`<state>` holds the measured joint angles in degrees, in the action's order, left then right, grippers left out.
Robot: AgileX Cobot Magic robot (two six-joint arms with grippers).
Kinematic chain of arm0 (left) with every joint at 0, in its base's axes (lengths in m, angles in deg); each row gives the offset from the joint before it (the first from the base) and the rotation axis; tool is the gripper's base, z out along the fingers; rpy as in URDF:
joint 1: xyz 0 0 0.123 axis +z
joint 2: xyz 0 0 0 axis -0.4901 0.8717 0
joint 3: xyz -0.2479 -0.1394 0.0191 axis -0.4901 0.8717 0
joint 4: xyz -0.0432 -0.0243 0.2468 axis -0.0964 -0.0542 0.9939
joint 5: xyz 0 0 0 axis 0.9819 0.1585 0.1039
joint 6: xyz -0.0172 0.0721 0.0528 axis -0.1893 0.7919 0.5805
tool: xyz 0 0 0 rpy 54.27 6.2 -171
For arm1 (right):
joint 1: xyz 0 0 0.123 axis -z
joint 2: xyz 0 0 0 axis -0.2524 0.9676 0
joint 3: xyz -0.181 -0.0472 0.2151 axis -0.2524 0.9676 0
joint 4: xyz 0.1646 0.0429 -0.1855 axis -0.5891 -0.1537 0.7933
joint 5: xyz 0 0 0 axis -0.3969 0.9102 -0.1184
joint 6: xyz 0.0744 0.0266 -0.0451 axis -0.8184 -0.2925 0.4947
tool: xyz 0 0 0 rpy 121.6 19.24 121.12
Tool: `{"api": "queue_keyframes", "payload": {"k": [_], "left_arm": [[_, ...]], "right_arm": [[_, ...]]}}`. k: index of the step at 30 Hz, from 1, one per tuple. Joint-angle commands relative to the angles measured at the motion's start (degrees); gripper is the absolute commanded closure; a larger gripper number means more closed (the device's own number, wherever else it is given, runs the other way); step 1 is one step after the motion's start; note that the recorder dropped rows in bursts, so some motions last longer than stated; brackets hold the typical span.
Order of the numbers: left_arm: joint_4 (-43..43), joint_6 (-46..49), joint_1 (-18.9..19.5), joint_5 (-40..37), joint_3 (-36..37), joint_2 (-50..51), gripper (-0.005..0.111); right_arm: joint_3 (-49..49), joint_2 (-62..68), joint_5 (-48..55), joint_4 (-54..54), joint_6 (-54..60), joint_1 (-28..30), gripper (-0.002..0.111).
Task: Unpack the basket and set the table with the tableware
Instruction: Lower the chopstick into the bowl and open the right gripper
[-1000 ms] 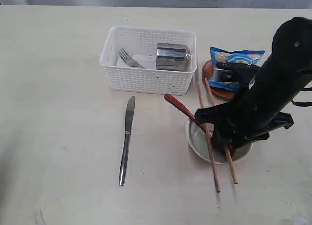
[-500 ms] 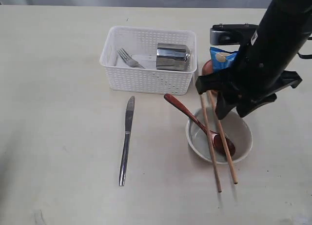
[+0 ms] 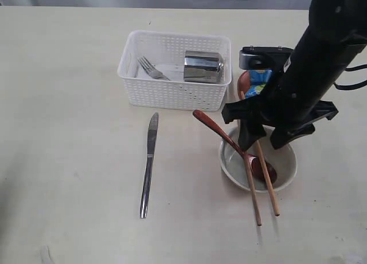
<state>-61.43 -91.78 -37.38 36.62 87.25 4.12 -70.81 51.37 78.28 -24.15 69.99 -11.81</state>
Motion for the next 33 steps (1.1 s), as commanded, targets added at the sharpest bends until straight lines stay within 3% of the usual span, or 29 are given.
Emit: {"api": "queue_keyframes", "payload": {"k": [1,10,17,25,33], "left_arm": [[-0.2,-0.3,0.0,0.1,0.2,-0.2,0.107],[-0.2,-0.3,0.0,0.1,0.2,-0.2,0.107],[-0.2,-0.3,0.0,0.1,0.2,-0.2,0.107],[-0.2,-0.3,0.0,0.1,0.2,-0.2,0.107],[-0.2,-0.3,0.0,0.1,0.2,-0.2,0.107]], "right_arm": [[0.1,1.0,-1.3,0.2,0.7,0.0,0.051],[0.1,2.4,-2.3,0.2,0.9,0.0,0.052],[0.1,2.4,-2.4,0.6,0.9,0.0,0.075],[0.1,2.4,-2.4,0.6,0.9,0.0,0.045],[0.7,2.4,-3.4,1.2,1.8,-2.4,0.044]]}}
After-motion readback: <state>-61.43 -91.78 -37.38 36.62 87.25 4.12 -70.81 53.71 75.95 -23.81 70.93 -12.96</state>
